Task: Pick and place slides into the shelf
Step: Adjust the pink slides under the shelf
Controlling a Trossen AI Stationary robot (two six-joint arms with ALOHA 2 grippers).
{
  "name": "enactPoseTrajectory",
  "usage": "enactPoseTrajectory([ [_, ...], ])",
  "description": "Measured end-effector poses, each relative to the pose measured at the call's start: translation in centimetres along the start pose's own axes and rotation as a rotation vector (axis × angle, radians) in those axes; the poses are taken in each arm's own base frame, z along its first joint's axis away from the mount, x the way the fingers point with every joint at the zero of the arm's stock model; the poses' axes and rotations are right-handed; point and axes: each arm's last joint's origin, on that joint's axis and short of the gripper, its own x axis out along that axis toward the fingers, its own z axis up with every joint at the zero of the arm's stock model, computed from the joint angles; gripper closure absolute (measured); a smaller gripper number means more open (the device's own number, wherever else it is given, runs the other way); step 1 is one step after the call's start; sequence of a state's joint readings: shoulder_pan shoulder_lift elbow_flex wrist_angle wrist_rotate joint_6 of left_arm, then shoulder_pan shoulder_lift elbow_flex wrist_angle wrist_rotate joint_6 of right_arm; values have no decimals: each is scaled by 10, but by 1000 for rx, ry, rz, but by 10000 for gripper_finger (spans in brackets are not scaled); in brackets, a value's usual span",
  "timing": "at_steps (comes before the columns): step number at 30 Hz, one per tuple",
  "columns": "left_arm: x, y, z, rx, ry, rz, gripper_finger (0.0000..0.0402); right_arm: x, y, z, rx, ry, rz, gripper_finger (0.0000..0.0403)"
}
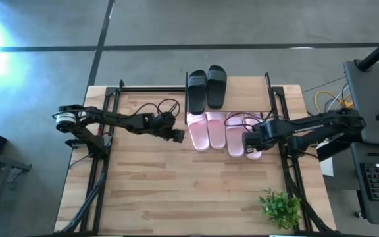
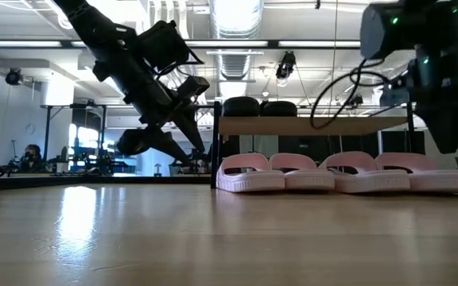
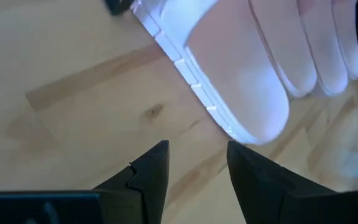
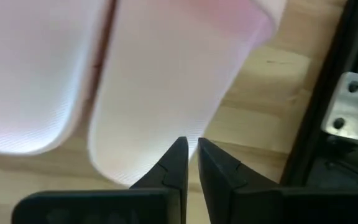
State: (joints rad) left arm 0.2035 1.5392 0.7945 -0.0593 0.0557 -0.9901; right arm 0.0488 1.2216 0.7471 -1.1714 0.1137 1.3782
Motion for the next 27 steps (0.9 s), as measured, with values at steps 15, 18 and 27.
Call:
enactPoseTrajectory([
  [15,34,-17,0,138,28,-23,254,-7,4,-43,-161,163,195,374],
  [18,32,-20,2,140,10,-46,254,5,14,-46,-155,163,223,374],
  [27,28,-45,2,356,-91,-183,254,37,32,-50,-199,162,164,374],
])
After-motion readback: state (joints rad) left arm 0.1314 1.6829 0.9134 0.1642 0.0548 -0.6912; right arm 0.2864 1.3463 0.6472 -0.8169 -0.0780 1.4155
